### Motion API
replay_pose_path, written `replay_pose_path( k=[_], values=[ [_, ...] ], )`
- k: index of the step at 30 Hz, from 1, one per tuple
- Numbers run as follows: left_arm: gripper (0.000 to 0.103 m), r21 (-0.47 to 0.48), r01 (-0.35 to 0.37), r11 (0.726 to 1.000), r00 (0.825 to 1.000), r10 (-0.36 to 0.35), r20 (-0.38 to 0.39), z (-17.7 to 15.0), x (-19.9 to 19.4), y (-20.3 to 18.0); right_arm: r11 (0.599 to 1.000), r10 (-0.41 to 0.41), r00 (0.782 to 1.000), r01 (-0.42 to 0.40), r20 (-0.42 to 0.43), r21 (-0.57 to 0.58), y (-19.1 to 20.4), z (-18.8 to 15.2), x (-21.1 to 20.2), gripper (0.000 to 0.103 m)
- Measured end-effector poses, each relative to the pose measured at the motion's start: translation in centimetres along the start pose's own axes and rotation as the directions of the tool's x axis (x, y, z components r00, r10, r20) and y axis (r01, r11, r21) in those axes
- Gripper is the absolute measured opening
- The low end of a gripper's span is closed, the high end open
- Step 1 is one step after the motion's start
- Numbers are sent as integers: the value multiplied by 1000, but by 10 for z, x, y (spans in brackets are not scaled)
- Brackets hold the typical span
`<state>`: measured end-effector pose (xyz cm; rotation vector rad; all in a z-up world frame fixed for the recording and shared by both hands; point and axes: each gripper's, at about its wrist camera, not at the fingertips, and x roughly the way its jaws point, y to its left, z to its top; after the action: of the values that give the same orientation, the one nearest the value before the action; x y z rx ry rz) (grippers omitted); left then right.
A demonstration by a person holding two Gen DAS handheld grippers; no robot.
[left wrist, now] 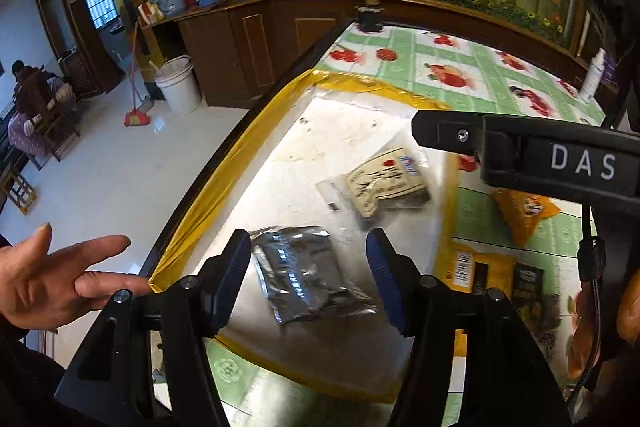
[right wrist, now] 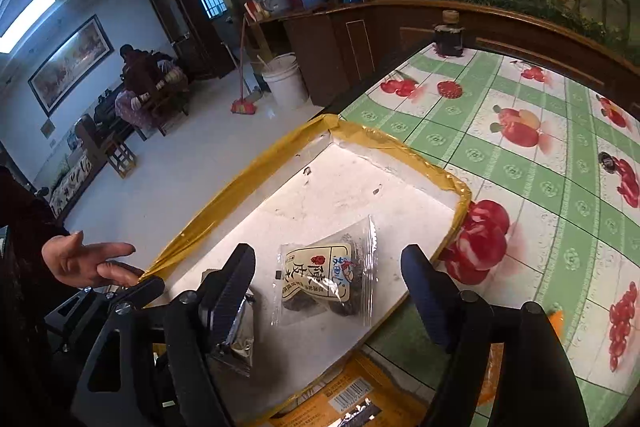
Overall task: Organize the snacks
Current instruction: 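Withdraw both open tools from the tray back over the table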
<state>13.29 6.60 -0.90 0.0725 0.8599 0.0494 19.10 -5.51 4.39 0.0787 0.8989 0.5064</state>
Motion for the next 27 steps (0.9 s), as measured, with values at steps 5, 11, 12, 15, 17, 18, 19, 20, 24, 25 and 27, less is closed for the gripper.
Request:
replay_pose_path(
  k=[5,11,12,15,17,18,19,20,24,25,27],
  values=[
    [59,45,47,998,999,-48,24,-2,-18,-21,998,-49,997,47,59,39,-16,-17,-45,77],
    [59,87,83,993,995,-88,55,-9,-42,-42,989,-90,986,72,140,128,-45,-48,-109,78],
    [59,93,89,992,994,-95,60,-10,-45,-45,987,-93,983,71,156,142,-49,-56,-120,78],
    [59,108,103,989,991,-111,75,-15,-57,-54,981,-116,973,80,200,177,-61,-77,-153,81],
    [59,120,110,987,990,-120,80,-18,-63,-59,975,-136,967,92,217,202,-67,-94,-173,82],
    [59,124,113,986,989,-124,84,-19,-65,-61,973,-142,965,95,223,210,-70,-102,-180,82],
    [59,129,116,985,988,-128,88,-20,-67,-63,970,-153,961,102,231,219,-72,-112,-190,82],
    [59,136,120,984,987,-132,89,-22,-70,-65,967,-167,958,114,234,226,-73,-121,-197,82],
    [59,154,149,977,983,-163,84,-30,-78,-71,951,-226,944,160,241,265,-84,-160,-224,82],
    [59,158,156,975,982,-171,83,-33,-80,-72,944,-241,941,170,238,281,-87,-171,-230,83],
    [59,168,172,971,979,-187,77,-39,-82,-74,932,-257,938,177,233,316,-94,-191,-240,83]
  ],
)
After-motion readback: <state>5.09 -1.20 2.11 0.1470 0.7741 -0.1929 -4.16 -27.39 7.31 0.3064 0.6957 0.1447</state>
